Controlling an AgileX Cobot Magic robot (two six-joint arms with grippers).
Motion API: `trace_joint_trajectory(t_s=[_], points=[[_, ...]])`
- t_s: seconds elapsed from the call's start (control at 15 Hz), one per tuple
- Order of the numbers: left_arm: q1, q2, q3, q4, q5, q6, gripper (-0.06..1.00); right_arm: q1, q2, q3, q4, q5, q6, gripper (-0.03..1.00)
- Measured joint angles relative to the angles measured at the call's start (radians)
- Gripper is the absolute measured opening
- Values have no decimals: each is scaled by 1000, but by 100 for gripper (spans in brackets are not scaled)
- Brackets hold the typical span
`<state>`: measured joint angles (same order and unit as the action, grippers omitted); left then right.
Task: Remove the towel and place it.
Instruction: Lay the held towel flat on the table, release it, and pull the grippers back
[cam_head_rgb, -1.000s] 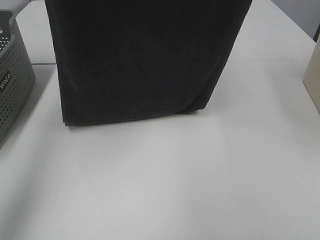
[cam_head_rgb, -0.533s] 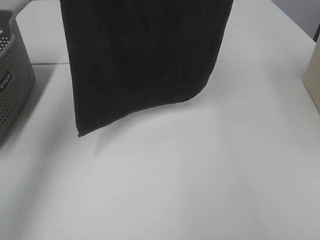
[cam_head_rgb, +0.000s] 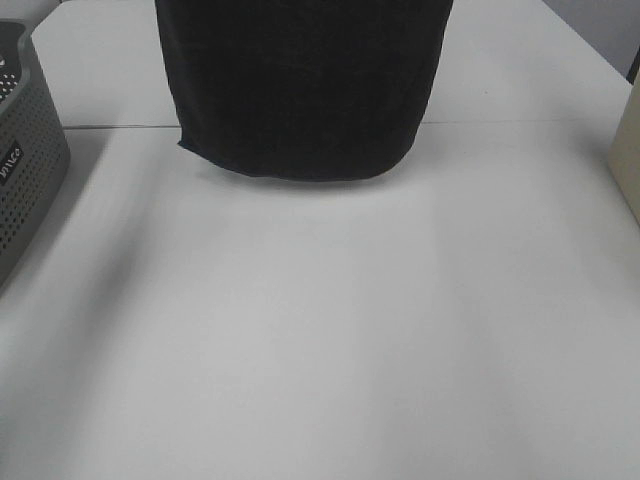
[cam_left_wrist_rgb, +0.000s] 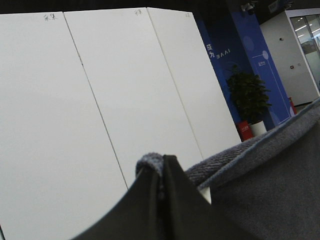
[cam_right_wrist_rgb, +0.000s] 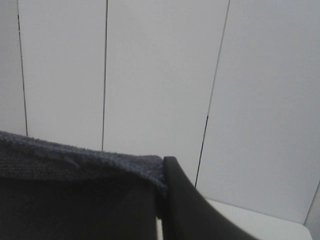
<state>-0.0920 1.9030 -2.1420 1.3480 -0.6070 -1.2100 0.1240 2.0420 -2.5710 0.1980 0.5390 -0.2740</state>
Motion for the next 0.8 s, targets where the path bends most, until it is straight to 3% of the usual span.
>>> trace_joint_trajectory(t_s=[0.2,0.33,0.4,0.53,0.73,0.8], points=[[20,68,-85,1,-69,-3,0,0,19,0,-1,-99,0,1],[20,61,-99,11,-88,24,0,0,10,0,-8,-86,-3,1],[20,37,-70,28,-89,29,0,0,-1,0,-15,-9,-3,1],[14,-58,138,58,-66,31,0,-7,-22,0,-32,242,0,1],[12,-262,605,63,-59,44,0,-8,-27,0,-33,606,-2,1],[12,-401,829,51,-45,54,0,-8,-46,5,30,696,-31,1]])
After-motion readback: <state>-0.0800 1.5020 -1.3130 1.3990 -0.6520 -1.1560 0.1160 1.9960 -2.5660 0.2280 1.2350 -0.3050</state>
